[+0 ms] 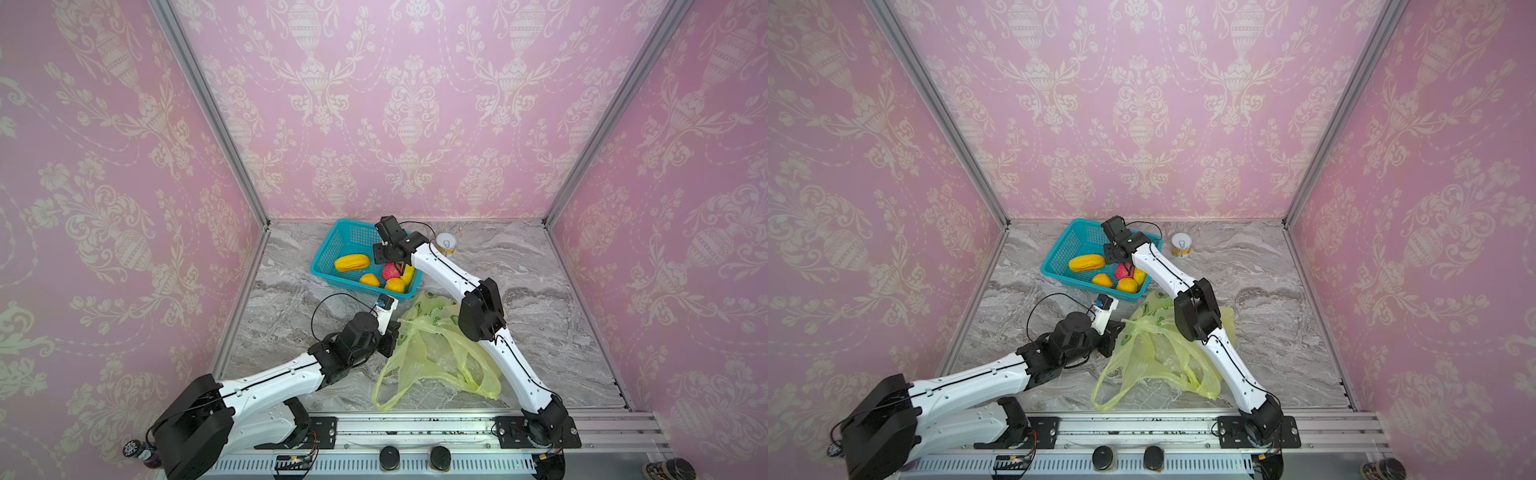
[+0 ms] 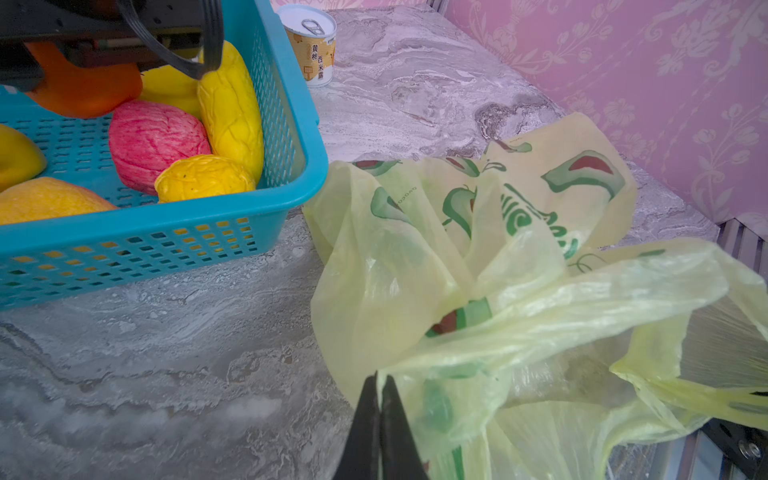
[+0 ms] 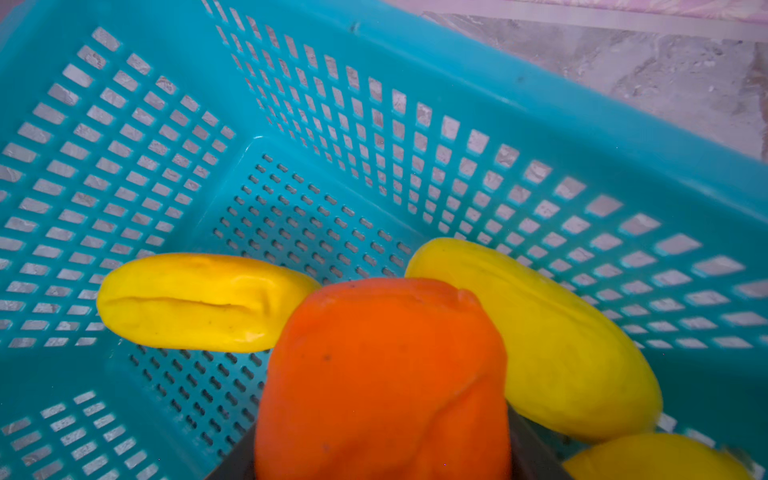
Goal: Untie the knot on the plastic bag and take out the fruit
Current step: 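Carry the orange fruit over the teal basket and open the right gripper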
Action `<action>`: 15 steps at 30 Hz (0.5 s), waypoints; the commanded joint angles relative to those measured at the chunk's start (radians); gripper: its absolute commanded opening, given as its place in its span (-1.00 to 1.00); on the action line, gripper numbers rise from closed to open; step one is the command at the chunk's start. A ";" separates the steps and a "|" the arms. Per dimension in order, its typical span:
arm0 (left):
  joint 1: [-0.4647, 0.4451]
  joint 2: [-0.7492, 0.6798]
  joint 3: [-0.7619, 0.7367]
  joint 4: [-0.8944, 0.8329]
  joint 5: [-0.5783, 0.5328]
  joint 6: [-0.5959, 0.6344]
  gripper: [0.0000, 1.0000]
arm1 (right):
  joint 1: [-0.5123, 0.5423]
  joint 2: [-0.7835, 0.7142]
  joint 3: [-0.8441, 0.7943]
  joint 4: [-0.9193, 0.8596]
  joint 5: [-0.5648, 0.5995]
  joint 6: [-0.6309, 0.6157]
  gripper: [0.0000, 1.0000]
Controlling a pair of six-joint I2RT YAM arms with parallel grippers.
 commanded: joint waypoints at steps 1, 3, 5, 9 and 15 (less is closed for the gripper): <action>0.005 0.004 0.000 -0.001 -0.004 0.007 -1.00 | 0.000 -0.049 -0.049 -0.021 -0.033 -0.035 0.54; 0.005 0.006 0.000 -0.001 -0.004 0.007 -1.00 | 0.000 -0.073 -0.059 -0.032 -0.032 -0.043 0.63; 0.005 0.006 0.002 -0.001 -0.004 0.008 -1.00 | 0.003 -0.121 -0.093 -0.037 -0.029 -0.051 0.68; 0.005 0.006 0.002 0.000 -0.004 0.007 -1.00 | 0.024 -0.315 -0.302 0.052 0.006 -0.082 0.76; 0.005 0.006 0.000 -0.001 -0.004 0.007 -1.00 | 0.062 -0.731 -0.785 0.291 0.056 -0.093 0.89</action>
